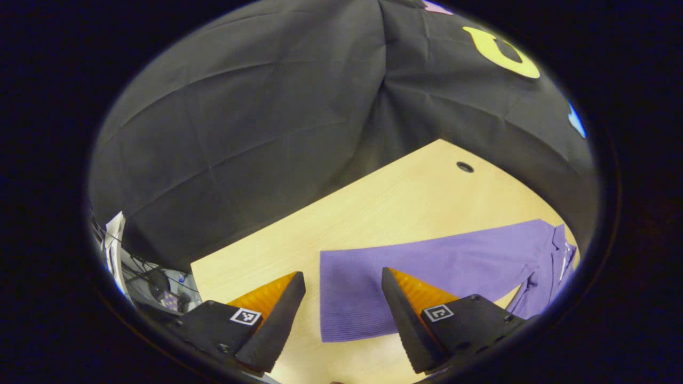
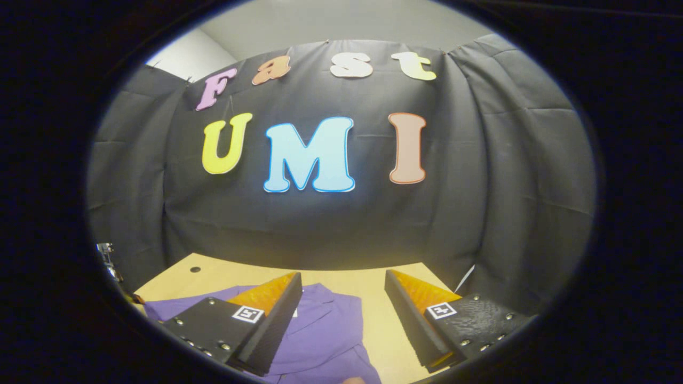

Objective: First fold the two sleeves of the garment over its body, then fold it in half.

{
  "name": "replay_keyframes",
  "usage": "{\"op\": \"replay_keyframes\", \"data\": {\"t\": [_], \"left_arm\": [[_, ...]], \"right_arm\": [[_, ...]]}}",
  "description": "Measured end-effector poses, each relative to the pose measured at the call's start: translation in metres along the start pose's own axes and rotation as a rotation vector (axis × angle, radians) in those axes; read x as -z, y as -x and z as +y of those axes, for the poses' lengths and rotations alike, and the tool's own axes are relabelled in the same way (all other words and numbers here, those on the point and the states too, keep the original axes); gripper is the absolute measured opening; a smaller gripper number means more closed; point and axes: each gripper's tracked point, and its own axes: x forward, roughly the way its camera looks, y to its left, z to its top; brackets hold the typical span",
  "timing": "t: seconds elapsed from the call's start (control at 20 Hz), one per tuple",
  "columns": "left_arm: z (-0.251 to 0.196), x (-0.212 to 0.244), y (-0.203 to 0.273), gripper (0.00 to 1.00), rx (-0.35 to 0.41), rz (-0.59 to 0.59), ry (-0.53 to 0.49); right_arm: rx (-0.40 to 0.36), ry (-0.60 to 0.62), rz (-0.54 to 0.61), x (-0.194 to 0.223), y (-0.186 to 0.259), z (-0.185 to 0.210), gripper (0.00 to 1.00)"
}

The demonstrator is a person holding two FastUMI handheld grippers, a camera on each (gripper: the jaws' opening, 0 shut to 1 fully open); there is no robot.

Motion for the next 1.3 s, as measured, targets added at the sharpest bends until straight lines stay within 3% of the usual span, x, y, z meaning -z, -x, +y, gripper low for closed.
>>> {"op": "replay_keyframes", "data": {"t": [0.25, 0.45, 0.7, 0.75, 0.8, 0.85, 0.9, 1.0, 1.05, 1.3], "left_arm": [[0.014, 0.028, -0.028, 0.94, -0.025, 0.132, 0.032], [0.007, 0.029, -0.027, 0.97, 0.001, 0.141, 0.0], [-0.011, 0.025, -0.032, 0.67, 0.041, 0.135, -0.034], [-0.014, 0.025, -0.032, 0.62, 0.05, 0.128, -0.036], [-0.017, 0.024, -0.034, 0.42, 0.056, 0.12, -0.03], [-0.018, 0.023, -0.034, 0.36, 0.054, 0.124, -0.033], [-0.018, 0.024, -0.034, 0.29, 0.074, 0.121, -0.045], [-0.018, 0.023, -0.035, 0.07, 0.054, 0.114, -0.04], [-0.017, 0.023, -0.034, 0.07, 0.052, 0.119, -0.056], [-0.028, 0.015, -0.028, 0.07, 0.094, 0.115, -0.02]], "right_arm": [[-0.012, 0.006, 0.033, 0.008, 0.003, 0.006, 0.95], [-0.031, -0.004, 0.056, 0.011, 0.002, 0.016, 0.95], [-0.052, -0.004, 0.067, 0.015, -0.001, 0.024, 0.95], [-0.056, 0.0, 0.072, 0.016, 0.0, 0.025, 0.92], [-0.061, 0.003, 0.075, 0.018, 0.0, 0.026, 0.92], [-0.064, 0.005, 0.078, 0.018, 0.001, 0.027, 0.95], [-0.065, 0.006, 0.08, 0.018, 0.0, 0.027, 0.92], [-0.069, 0.007, 0.083, 0.019, 0.0, 0.027, 0.95], [-0.069, 0.007, 0.087, 0.02, 0.0, 0.027, 0.92], [-0.071, 0.007, 0.097, 0.022, -0.002, 0.026, 0.91]]}}
